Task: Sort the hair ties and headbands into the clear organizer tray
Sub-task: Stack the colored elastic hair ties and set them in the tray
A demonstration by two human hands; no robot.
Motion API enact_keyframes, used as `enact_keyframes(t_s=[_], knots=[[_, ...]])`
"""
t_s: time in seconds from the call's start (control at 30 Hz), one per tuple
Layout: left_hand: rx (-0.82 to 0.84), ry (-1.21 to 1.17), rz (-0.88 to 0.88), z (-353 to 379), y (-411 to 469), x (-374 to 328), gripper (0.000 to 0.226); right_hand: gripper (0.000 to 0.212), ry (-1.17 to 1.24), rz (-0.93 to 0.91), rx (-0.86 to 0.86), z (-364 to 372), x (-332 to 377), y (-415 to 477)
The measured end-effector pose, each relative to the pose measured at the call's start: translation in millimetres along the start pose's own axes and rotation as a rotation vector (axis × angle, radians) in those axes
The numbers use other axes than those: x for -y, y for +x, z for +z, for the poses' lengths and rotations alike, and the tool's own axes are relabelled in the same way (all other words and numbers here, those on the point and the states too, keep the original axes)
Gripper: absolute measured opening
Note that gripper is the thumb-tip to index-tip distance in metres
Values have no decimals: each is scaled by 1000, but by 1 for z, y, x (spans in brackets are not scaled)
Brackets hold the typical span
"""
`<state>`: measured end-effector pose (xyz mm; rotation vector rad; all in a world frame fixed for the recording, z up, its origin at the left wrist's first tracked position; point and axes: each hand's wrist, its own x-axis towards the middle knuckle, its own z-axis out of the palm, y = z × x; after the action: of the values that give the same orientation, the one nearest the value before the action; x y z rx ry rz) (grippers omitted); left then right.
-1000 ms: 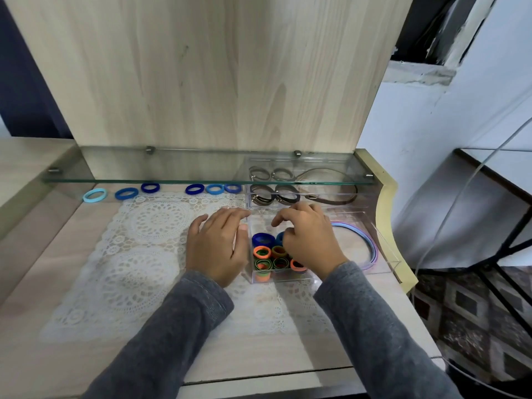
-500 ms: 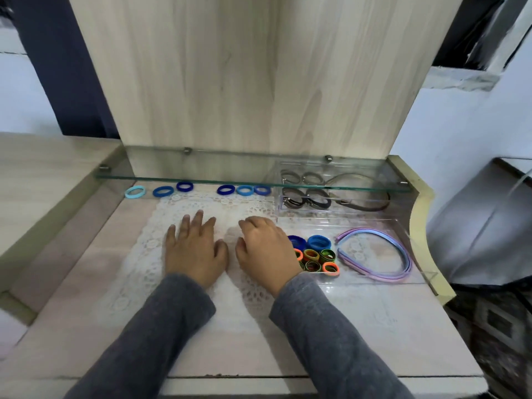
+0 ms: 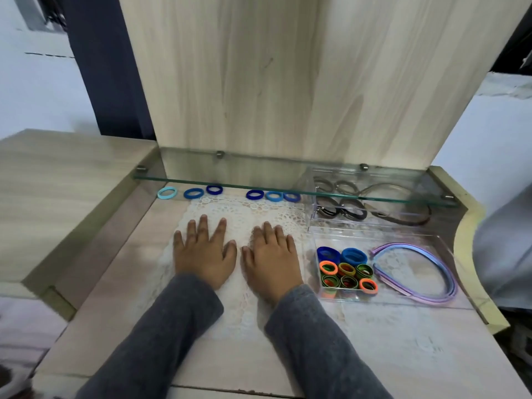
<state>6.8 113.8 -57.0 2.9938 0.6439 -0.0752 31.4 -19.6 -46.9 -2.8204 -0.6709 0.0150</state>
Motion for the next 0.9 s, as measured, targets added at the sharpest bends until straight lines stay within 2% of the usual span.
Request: enact_keyframes(t_s=[0.3, 0.5, 0.73, 0.9], knots=[[-26, 3, -88, -3, 33, 10, 67, 67, 4, 102, -28, 2, 3, 32], [-136, -70, -204, -7, 62, 22, 74, 73, -22, 191, -96, 3, 1, 51], [-289, -125, -146, -8, 88, 32, 61, 63, -41, 334, -168, 9, -1, 83], [-412, -253, -88, -5, 97, 40, 44, 55, -99, 394, -202, 7, -3, 93]])
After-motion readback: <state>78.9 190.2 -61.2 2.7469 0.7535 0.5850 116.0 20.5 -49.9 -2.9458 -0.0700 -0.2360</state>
